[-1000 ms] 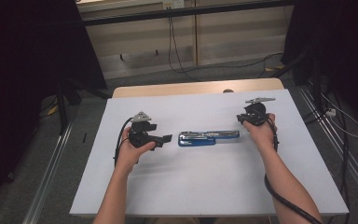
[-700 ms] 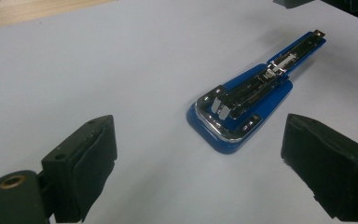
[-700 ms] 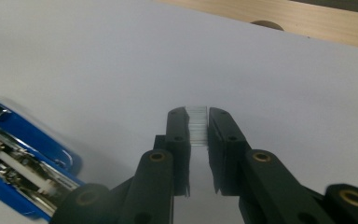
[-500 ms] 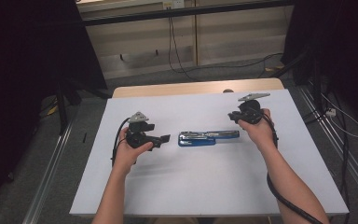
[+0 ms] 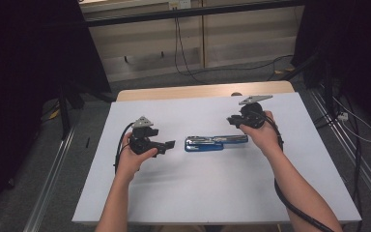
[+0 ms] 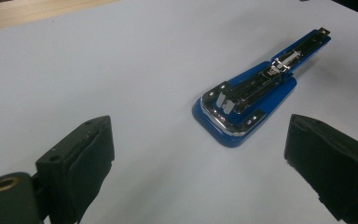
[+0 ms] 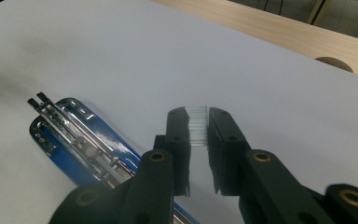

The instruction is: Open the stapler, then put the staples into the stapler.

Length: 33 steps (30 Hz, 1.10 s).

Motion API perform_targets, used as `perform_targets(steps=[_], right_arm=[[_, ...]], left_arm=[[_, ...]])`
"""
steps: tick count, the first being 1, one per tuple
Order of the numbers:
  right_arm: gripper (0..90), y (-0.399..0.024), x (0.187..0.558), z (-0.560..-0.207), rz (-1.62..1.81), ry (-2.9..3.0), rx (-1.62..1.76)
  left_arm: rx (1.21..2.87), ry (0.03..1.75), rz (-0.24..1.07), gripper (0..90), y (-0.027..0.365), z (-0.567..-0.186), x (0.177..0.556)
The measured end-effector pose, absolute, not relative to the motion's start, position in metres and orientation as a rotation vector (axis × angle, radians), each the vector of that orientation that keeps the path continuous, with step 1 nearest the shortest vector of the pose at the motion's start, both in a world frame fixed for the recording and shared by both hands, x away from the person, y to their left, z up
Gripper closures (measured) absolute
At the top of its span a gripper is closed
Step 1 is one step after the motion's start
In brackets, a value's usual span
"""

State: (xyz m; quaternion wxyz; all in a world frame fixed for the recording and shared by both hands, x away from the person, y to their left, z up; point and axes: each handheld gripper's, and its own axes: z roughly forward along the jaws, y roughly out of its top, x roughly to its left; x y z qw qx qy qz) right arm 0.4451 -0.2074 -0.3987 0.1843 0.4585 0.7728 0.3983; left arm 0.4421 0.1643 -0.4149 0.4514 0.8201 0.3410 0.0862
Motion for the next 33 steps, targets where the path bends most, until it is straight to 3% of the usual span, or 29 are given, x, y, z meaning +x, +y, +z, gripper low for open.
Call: perform_targets(steps=[33], right_arm=[[79.8, -0.177, 0.451, -0.402, 1.181, 2.305, 1.098]], left_arm=[[2.023, 0.868, 0.237, 6.1, 0.181, -0.416, 0.428]])
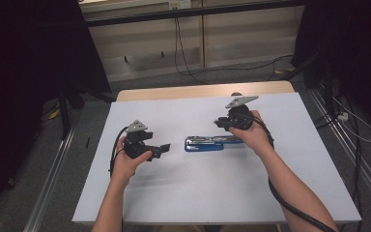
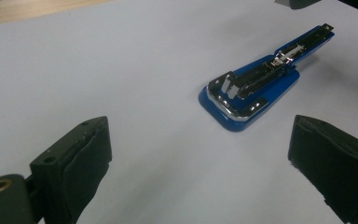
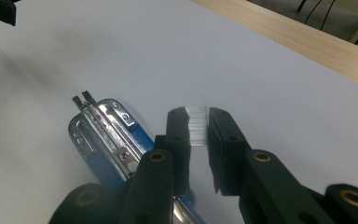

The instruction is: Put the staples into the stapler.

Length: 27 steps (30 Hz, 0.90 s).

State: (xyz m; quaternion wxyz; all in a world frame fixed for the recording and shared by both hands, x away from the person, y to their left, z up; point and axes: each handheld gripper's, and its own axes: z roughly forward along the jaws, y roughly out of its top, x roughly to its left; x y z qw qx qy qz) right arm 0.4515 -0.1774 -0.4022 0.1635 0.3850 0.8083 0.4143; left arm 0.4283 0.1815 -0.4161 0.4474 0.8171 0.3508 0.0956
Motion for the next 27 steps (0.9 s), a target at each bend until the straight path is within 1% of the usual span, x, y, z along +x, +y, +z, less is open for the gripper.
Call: perform_targets(steps=[7, 11, 27], right_arm=[[79.7, -0.174, 0.452, -0.399, 1.183, 2.325, 1.065], [79.7, -0.172, 0.452, -0.398, 1.187, 2.346, 1.043], [79.7, -0.156, 0.454, -0.402, 1.226, 2.396, 0.955]], left_arm=[[2.006, 0.888, 0.252, 6.1, 0.193, -0.417, 0.422], [2.004, 0.869, 0.261, 6.1, 0.197, -0.416, 0.416], [1.976, 0.886, 0.273, 6.1, 0.208, -0.416, 0.41]])
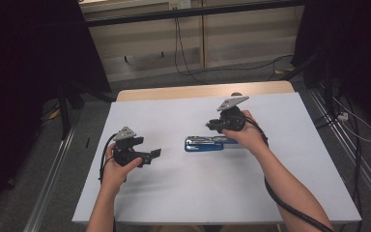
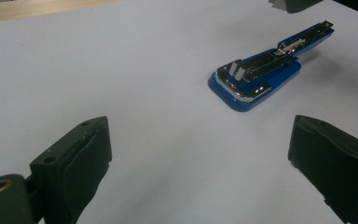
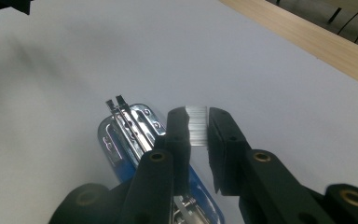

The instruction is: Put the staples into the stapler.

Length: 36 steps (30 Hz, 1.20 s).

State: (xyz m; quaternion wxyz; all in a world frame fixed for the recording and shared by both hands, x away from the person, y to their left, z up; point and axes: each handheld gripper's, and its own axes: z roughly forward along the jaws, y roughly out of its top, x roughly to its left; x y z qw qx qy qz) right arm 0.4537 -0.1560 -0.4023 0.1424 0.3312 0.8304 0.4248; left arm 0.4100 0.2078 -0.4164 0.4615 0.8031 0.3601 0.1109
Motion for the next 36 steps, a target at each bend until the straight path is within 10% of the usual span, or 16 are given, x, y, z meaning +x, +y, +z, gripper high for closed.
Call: perform_targets(steps=[36], right_arm=[[79.7, -0.128, 0.461, -0.406, 1.194, 2.532, 0.767]], left_arm=[[1.973, 0.886, 0.26, 6.2, 0.213, -0.417, 0.407]])
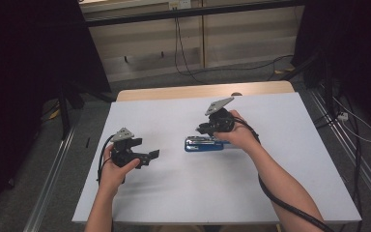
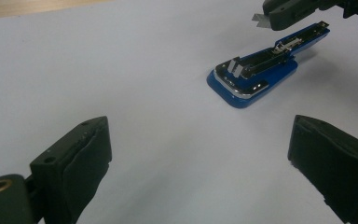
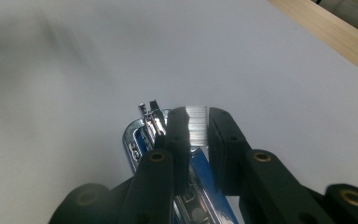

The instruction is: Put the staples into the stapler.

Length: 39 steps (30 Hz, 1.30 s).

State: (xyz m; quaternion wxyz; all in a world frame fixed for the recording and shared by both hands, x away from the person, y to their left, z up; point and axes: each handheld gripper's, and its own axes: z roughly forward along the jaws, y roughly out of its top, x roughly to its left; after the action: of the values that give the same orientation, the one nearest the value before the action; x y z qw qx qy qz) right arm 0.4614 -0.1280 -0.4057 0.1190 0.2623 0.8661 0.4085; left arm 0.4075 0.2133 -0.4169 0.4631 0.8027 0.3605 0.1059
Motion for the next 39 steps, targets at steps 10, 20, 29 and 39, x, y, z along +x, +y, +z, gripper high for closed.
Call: perform_targets(steps=[10, 20, 29, 39], right_arm=[[79.8, -0.123, 0.462, -0.405, 1.17, 2.579, 0.68], [79.8, -0.121, 0.464, -0.405, 1.157, 2.61, 0.636], [79.7, -0.115, 0.464, -0.408, 1.159, 2.649, 0.581], [79.7, -0.114, 0.468, -0.409, 1.188, 2.687, 0.535]], left_arm=[[1.98, 0.885, 0.262, 6.2, 0.214, -0.417, 0.408], [1.981, 0.889, 0.27, 6.2, 0.214, -0.418, 0.408], [1.971, 0.894, 0.267, 6.3, 0.216, -0.419, 0.408], [1.981, 0.899, 0.266, 6.3, 0.216, -0.421, 0.408]])
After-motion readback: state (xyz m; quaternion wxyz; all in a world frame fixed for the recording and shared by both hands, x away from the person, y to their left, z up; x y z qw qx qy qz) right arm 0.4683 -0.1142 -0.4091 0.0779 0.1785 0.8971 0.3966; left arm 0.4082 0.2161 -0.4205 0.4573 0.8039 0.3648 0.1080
